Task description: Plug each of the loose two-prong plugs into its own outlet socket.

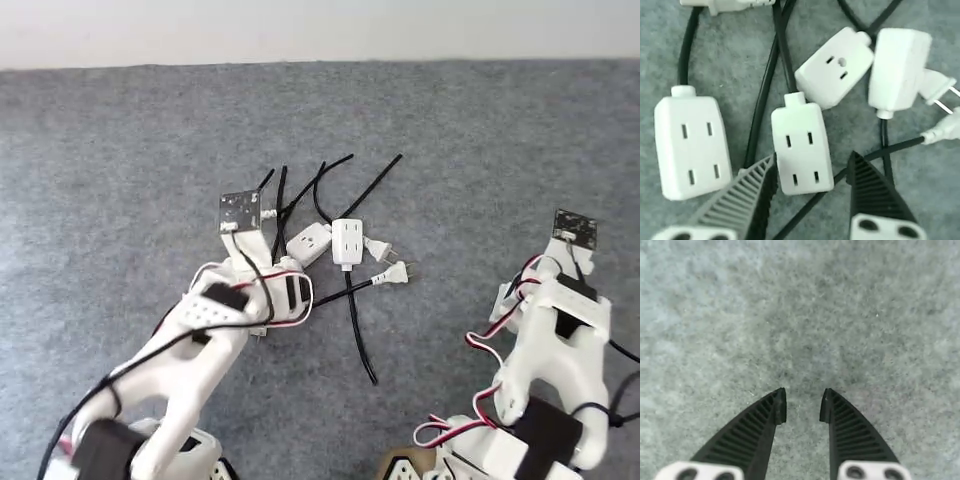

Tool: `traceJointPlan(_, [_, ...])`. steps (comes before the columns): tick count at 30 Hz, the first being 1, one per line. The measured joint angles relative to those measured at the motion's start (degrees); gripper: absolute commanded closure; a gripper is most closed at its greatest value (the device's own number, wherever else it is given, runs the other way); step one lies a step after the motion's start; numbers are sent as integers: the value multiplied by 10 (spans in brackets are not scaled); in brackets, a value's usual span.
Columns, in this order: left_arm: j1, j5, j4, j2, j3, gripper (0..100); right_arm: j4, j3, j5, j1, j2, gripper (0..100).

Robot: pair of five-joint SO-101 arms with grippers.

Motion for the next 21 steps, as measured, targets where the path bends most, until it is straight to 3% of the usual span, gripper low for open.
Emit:
traceJointPlan(11, [11,20,41,59,-64,786,-9,0,0,0,0,874])
traceJointPlan(18, [24,23,40,59,-65,968,-9,0,0,0,0,875])
traceJointPlan(21, [25,23,40,58,-72,956,-9,0,0,0,0,875])
